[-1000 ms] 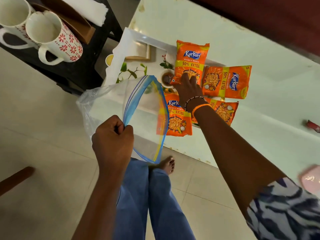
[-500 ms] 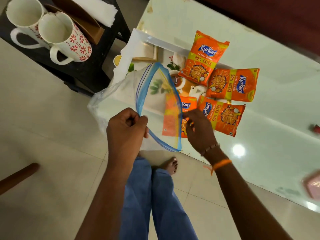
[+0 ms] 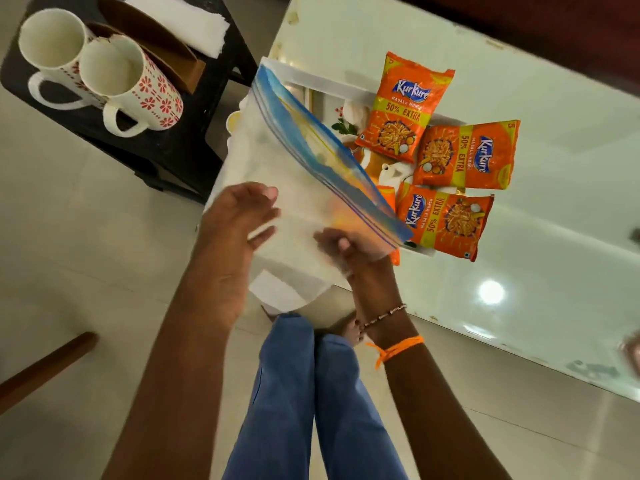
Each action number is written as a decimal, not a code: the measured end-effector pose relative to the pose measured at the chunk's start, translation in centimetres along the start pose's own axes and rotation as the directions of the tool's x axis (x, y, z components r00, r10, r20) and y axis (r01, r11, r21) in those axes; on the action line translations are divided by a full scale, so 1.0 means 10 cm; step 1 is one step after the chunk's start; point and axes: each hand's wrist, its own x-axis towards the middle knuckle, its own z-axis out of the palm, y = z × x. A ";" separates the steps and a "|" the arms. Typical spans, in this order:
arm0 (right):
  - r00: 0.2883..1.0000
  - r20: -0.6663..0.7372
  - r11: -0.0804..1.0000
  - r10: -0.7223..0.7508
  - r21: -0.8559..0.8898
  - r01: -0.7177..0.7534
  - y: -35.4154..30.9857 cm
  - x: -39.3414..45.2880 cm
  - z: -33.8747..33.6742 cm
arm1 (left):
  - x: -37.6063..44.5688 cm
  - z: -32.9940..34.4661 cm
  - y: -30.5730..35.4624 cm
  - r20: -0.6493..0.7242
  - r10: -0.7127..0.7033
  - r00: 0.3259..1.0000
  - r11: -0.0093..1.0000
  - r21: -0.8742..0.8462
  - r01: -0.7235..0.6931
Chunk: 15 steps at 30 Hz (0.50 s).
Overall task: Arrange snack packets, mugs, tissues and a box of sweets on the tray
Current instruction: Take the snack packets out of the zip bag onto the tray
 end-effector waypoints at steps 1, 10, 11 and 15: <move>0.999 0.048 0.992 -0.002 0.127 -0.004 -0.07 0.01 -0.06 | 0.06 -0.09 -0.01 -0.064 0.052 0.997 0.991 0.130 -0.043; 0.988 0.151 0.900 0.037 0.424 -0.098 -0.56 -0.19 -1.03 | 0.26 -0.20 -0.21 0.290 -0.358 0.888 0.867 0.456 0.200; 0.989 0.123 0.887 0.088 0.442 -0.134 -0.60 -0.24 -1.11 | 0.22 -0.11 -0.26 0.340 -0.361 0.869 0.876 0.443 0.191; 0.954 -0.102 0.895 0.281 0.387 -0.222 -0.48 -0.47 -1.51 | 0.04 0.41 -0.39 0.400 -0.244 0.883 0.937 0.332 0.109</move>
